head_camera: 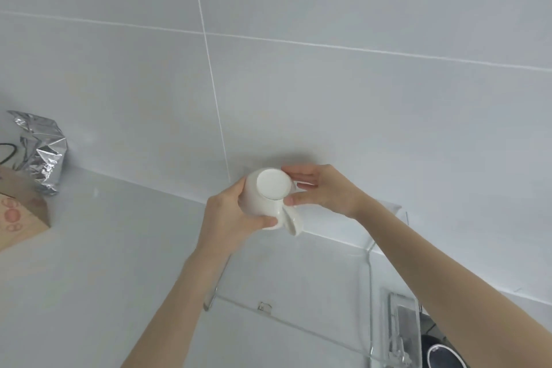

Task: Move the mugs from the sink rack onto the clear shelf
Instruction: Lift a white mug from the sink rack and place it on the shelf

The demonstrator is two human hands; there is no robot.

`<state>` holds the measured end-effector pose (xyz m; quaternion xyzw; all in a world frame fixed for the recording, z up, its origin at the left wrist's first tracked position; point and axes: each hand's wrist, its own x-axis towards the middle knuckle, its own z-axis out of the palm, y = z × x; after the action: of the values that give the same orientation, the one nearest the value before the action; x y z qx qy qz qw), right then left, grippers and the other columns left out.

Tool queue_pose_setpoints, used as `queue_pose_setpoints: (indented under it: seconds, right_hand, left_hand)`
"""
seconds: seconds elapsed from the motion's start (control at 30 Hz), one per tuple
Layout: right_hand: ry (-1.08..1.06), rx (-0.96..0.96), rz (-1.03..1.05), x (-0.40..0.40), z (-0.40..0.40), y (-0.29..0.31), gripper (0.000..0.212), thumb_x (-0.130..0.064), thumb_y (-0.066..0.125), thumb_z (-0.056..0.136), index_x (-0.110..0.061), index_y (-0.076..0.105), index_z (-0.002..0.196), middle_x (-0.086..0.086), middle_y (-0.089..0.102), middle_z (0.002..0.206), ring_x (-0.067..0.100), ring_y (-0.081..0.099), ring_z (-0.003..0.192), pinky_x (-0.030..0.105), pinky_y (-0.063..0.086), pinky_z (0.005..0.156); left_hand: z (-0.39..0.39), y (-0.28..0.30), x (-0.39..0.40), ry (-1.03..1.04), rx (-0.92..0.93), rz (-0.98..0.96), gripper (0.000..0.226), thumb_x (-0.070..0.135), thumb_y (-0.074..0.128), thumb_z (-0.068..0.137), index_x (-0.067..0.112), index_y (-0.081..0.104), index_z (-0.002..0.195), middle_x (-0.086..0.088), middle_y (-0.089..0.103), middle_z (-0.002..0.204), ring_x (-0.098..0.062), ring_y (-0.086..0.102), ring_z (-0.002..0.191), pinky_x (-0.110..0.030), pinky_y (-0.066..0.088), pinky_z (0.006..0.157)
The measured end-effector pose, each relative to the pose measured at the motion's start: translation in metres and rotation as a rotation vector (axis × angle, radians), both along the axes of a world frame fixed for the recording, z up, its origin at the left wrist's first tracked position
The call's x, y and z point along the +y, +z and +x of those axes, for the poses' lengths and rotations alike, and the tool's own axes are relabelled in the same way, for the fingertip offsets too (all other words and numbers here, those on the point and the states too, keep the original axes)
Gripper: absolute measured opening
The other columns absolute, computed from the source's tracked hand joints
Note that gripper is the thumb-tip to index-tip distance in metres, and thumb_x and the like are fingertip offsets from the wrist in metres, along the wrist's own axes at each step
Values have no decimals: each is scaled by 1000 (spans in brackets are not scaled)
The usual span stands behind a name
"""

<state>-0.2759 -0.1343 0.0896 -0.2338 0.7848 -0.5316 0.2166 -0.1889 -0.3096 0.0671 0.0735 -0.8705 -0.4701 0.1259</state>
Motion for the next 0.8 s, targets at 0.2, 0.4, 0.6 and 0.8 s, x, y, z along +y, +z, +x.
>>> queue_pose_setpoints:
  seconds: [0.2,0.4,0.6,0.8]
  right_hand:
    - [6,-49,-56,-12,-13,-15,47,-6,75,69,-24,62,111,-8,65,118,1,57,111,14,46,93]
    - [-23,-67,-89,-23,-13,-20,44,-3,72,72,-15,61,113,3,66,117,11,61,109,27,45,100]
    - [-36,-91,-76,-24,-12,-21,50,-6,72,73,-12,56,120,3,62,125,11,56,116,31,40,106]
    - [-63,-55,-22,-25,0,-16,55,-11,68,78,-15,46,129,0,49,138,10,41,130,26,31,109]
  left_hand:
    - [-13,-11,-10,9,-57,8,63,28,86,46,26,61,103,7,69,93,-14,62,91,-26,51,80]
    - [-12,-17,-13,49,-128,43,58,40,78,45,18,61,96,-1,69,95,-19,62,94,-38,53,84]
    - [-11,-21,-12,-1,-166,23,54,30,81,59,18,54,105,3,64,100,-18,59,93,-17,46,74]
    - [-12,-16,-8,5,-232,-56,52,25,77,66,13,44,103,0,57,97,-22,53,88,-7,37,54]
